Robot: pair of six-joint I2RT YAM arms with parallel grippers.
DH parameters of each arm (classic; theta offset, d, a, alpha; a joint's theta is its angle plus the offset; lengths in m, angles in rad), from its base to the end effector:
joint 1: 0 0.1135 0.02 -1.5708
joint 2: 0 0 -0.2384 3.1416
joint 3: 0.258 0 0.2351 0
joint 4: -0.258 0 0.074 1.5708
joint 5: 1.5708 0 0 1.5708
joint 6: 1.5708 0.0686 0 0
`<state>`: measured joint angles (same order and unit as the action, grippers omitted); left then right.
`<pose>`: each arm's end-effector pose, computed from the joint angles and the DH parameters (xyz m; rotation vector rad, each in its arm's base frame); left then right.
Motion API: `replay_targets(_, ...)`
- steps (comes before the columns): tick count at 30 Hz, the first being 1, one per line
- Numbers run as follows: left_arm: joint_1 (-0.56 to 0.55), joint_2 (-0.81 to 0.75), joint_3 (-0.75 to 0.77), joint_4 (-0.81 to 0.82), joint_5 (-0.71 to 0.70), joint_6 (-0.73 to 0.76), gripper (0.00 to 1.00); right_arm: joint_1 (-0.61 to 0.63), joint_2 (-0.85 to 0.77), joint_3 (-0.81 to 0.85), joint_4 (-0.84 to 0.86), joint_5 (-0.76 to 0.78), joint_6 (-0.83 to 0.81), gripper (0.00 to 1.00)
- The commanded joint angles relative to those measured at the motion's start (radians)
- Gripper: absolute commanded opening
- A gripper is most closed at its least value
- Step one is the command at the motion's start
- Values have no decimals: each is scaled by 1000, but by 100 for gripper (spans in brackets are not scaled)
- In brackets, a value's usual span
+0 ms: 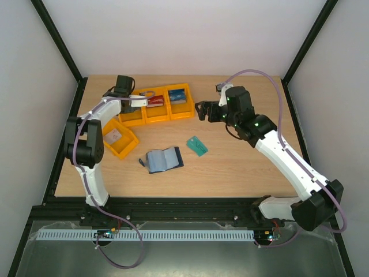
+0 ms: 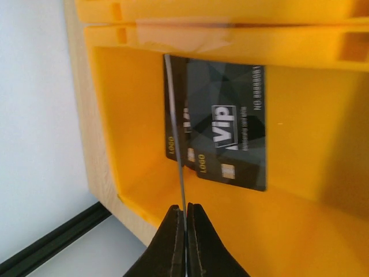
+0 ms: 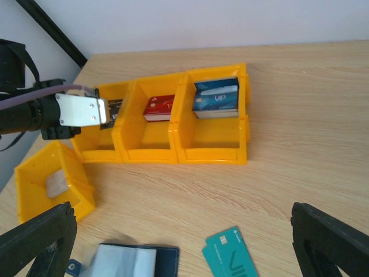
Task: Take the credit cards out of the card holder
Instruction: Place the credit card in the storage box.
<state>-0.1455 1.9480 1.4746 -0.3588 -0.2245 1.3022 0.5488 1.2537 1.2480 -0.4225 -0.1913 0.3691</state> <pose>0.4300 -0.0476 0.1807 1.5941 1.9703 0.7747 0.2508 0.1686 0.3400 -0.3134 2.0534 0.7687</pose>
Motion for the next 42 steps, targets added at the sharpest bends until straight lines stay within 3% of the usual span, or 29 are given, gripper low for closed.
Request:
replay_targets(1, 6, 36, -3, 152, -63, 9, 2, -19, 35, 8, -8, 7, -26, 99)
replay_targets(17, 15, 147, 3, 246, -153, 15, 2, -56, 55, -5, 4, -51, -30, 99)
replay_targets(22, 15, 147, 16, 200, -138, 10, 27, -59, 39, -13, 4, -51, -30, 99)
replay_targets(26, 18, 95, 17, 136, -73, 1, 53, -60, 31, -17, 5, -54, -32, 99)
replay_targets(32, 21, 43, 75, 35, -22, -18, 81, -62, 29, -16, 7, -68, -27, 99)
replay_targets(38, 24, -12, 165, -65, 52, -101, 99, -73, -6, -41, 24, -67, -35, 99)
replay_targets(42, 37, -83, 252, -158, 181, -327, 99, -161, -84, -114, 107, -33, -26, 99)
